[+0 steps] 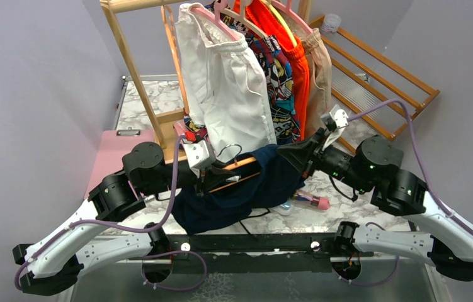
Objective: Place the shorts on the hanger
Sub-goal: Hang the shorts on the hanger.
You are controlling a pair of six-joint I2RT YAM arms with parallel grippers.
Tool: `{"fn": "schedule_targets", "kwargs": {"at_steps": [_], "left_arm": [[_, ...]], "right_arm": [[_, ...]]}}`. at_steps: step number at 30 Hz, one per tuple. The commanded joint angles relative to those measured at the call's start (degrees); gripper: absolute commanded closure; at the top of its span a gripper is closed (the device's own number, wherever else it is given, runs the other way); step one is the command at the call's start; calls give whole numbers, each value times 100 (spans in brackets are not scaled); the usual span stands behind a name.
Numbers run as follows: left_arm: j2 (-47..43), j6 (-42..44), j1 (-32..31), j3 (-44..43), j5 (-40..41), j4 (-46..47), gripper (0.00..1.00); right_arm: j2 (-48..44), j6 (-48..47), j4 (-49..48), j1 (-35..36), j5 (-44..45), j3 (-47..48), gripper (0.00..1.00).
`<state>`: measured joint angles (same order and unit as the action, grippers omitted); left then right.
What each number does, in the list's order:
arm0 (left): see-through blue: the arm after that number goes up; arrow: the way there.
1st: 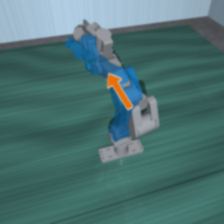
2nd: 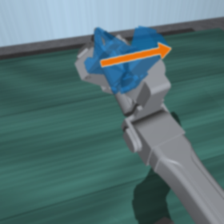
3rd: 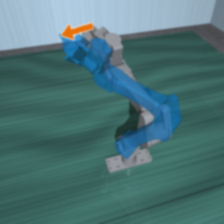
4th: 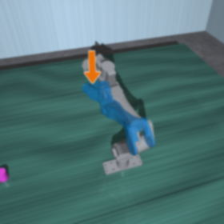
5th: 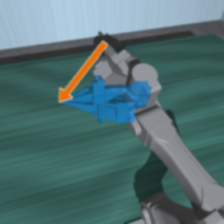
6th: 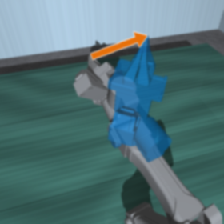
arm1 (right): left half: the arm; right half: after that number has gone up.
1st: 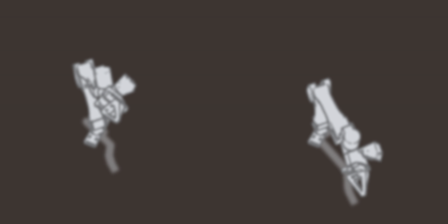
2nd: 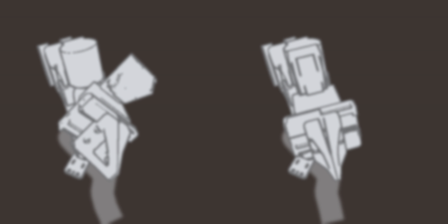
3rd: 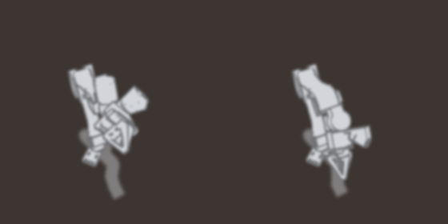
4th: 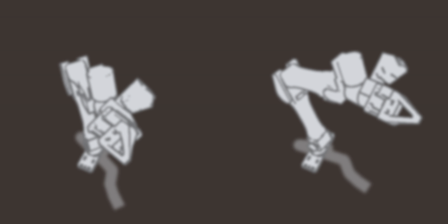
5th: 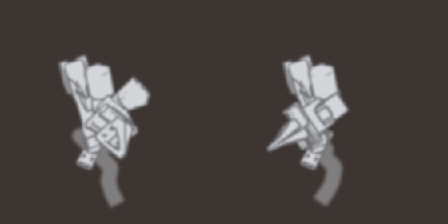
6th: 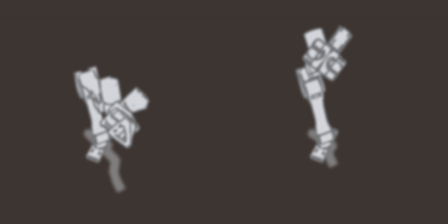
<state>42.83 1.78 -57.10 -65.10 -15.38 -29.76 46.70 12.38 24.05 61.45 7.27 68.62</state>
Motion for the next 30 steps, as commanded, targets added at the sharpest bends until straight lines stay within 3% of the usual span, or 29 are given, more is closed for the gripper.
{"fn": "schedule_targets", "kwargs": {"at_steps": [1,8,9,13,16,24,30], "left_arm": [[-58,56,-20,-87,-554,327,100],[40,150,-21,-176,-588,313,100],[55,174,-20,-211,-563,313,100],[29,240,-20,-319,-404,316,100],[-62,269,-20,-394,-352,311,100],[-369,190,-25,-507,-232,115,100],[-490,86,-20,-566,-305,55,100]], "right_arm": [[-136,29,579,-1,826,409,99],[-25,263,1325,3,974,651,99],[1,262,1392,0,919,697,93],[-46,111,1533,3,771,866,51],[-244,-80,1549,0,879,948,39],[-794,-321,1851,3,1377,663,39],[-1080,-315,1635,1,1033,213,36]]}}
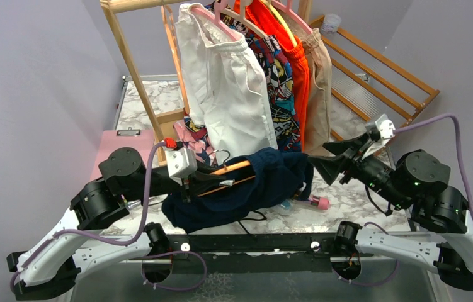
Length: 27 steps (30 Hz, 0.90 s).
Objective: Place the shorts on the hanger
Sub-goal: Hang the shorts on the hanger.
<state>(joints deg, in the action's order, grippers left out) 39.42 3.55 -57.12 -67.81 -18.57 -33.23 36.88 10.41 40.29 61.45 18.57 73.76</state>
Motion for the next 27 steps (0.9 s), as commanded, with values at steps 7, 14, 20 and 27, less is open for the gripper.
{"fn": "schedule_targets", "kwargs": {"at_steps": [7,14,20,27], "left_arm": [[-122,-165,-20,-433,-208,403,100],[-201,-189,-18,-452,-193,349,100],[-256,-167,-18,-461,-151,328,100],[-286,-153,-18,-478,-128,303,100]], "right_arm": [[-85,-341,-278,7,-355,-584,31],[-12,-368,-135,4,-91,-573,54],[-131,-349,-52,1,14,-584,80],[-236,-286,115,4,117,-576,81]]}}
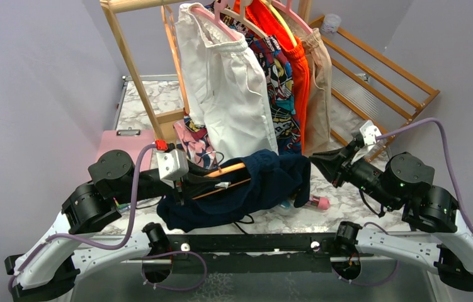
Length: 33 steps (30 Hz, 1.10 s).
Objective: Place the shorts on the hanger
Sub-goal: Hang the shorts on the hanger.
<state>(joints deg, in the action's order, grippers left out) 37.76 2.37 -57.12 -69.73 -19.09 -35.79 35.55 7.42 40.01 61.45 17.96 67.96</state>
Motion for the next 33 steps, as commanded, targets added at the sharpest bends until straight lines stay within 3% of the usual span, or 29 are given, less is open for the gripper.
{"fn": "schedule_targets", "kwargs": {"at_steps": [1,2,4,10,24,27,30,33], "left_arm": [[-127,-35,-20,-294,-77,549,100],[-125,-35,-18,-295,-75,545,100],[-131,-31,-19,-304,-77,528,100],[-147,-14,-19,-336,-59,487,100],[-180,26,-18,-401,-30,392,100],[-174,22,-19,-385,-32,395,100],[-181,22,-18,-375,0,382,100],[-204,56,-25,-374,95,329,100]], "right_arm": [[-115,4,147,7,136,1,67],[-126,-7,147,5,79,-4,56],[-118,-40,176,6,9,-23,46],[-56,-201,280,3,-15,-191,47],[-20,-358,39,7,-86,-476,62],[2,-394,-48,7,-131,-507,75],[24,-408,-47,5,-72,-497,97],[-22,-363,21,1,145,-456,99]]}}
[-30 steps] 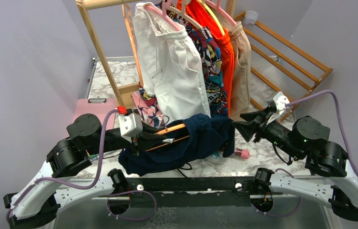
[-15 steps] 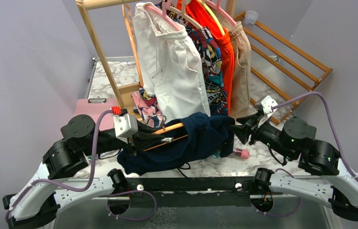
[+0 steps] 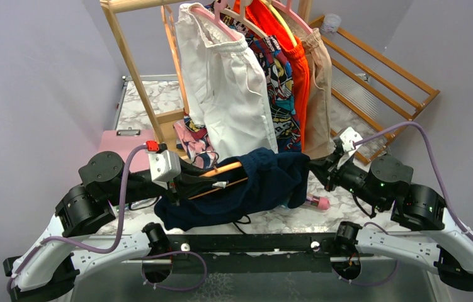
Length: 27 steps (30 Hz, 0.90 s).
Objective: Place the shorts on the hanger
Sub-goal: Hang the shorts on the hanger.
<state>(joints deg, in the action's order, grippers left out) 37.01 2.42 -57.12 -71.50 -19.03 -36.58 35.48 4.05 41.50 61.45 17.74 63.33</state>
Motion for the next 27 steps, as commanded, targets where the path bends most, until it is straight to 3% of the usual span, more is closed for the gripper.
{"fn": "schedule_targets", "kwargs": {"at_steps": [1,13,27], "left_arm": [[-135,68,-19,-197,103,391,100],[-135,204,-18,-83,556,356,100],[-153,216,-23,-144,585,360,100]], "right_arm": [[-38,-1,-91,3,273,31,99],[-689,1309,822,3,2069,65,99],[-515,2257,1937,2,2624,256,99]]}}
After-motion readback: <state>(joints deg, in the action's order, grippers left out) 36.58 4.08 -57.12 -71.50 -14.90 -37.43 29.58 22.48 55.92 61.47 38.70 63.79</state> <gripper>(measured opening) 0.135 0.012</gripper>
